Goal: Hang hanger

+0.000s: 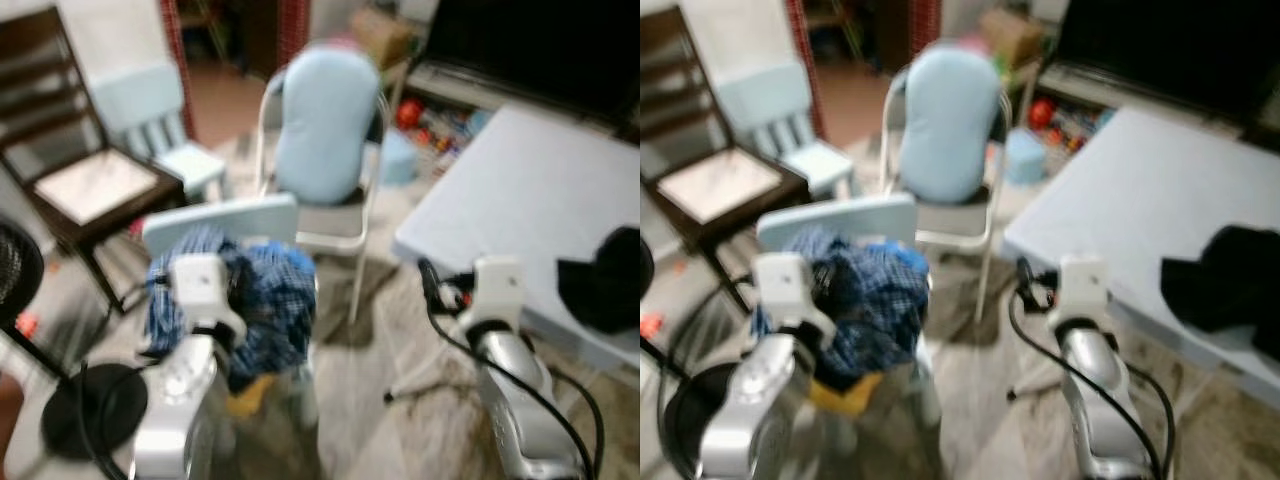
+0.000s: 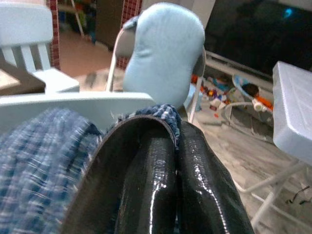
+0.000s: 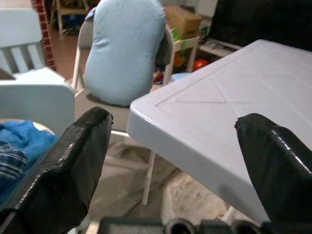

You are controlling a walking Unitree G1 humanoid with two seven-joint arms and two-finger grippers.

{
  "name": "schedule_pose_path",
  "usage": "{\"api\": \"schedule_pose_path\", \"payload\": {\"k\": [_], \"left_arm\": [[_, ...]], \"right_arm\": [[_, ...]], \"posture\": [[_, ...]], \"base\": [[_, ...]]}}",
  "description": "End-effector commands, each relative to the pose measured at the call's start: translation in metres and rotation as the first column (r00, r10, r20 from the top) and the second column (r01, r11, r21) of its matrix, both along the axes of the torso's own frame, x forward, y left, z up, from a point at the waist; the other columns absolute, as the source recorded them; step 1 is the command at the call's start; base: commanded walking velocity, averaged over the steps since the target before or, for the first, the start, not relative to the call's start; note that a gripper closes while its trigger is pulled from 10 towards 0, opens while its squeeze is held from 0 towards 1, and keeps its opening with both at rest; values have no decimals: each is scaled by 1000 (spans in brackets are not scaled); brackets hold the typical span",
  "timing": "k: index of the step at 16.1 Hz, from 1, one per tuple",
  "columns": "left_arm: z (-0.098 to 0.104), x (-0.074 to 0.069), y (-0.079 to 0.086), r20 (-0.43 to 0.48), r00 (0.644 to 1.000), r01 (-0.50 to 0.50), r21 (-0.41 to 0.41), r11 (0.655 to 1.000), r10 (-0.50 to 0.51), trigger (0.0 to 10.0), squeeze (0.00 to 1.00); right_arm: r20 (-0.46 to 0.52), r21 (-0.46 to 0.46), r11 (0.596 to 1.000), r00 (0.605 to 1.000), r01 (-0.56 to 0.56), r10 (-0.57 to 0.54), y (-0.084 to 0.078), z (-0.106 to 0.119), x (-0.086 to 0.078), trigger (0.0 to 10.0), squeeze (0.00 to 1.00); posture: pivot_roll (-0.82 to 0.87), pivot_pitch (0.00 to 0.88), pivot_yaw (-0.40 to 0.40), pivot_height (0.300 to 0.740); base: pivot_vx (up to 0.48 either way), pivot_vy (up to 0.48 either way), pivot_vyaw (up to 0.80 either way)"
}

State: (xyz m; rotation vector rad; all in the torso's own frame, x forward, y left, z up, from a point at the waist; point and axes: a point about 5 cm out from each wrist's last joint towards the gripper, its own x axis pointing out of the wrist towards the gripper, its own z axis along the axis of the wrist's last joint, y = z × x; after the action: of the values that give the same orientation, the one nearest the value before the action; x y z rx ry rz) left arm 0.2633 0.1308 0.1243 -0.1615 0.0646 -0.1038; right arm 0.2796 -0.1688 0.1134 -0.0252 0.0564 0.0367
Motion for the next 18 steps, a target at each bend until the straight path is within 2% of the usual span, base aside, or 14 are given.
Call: {"api": "schedule_pose_path", "payload": {"k": [1,5,12,18], "left_arm": [[-2,-2,9,-10,999,-32,14,999,33,10000,0],[-3,-2,8,-12,999,-34,9,999,34,10000,0],[0,-3,5,5,1000,12,-9,1000,-12,10000,0],[-1,-2,8,9,1000,19,25,1000,-19,10000,0]], "right_arm": [[25,4,1000,999,-28,27,9,7,3,10000,0],[25,3,1000,999,-30,30,9,6,2,10000,0],[25,-6,999,999,-33,33,10,6,3,10000,0],[15,-5,999,999,-37,37,11,4,3,10000,0]], "posture": [[14,1,-30,740],[14,2,-32,740],[12,4,-34,740],[13,5,-32,740]], "base": [[0,349,0],[0,325,0],[0,0,0],[0,-285,0]]}}
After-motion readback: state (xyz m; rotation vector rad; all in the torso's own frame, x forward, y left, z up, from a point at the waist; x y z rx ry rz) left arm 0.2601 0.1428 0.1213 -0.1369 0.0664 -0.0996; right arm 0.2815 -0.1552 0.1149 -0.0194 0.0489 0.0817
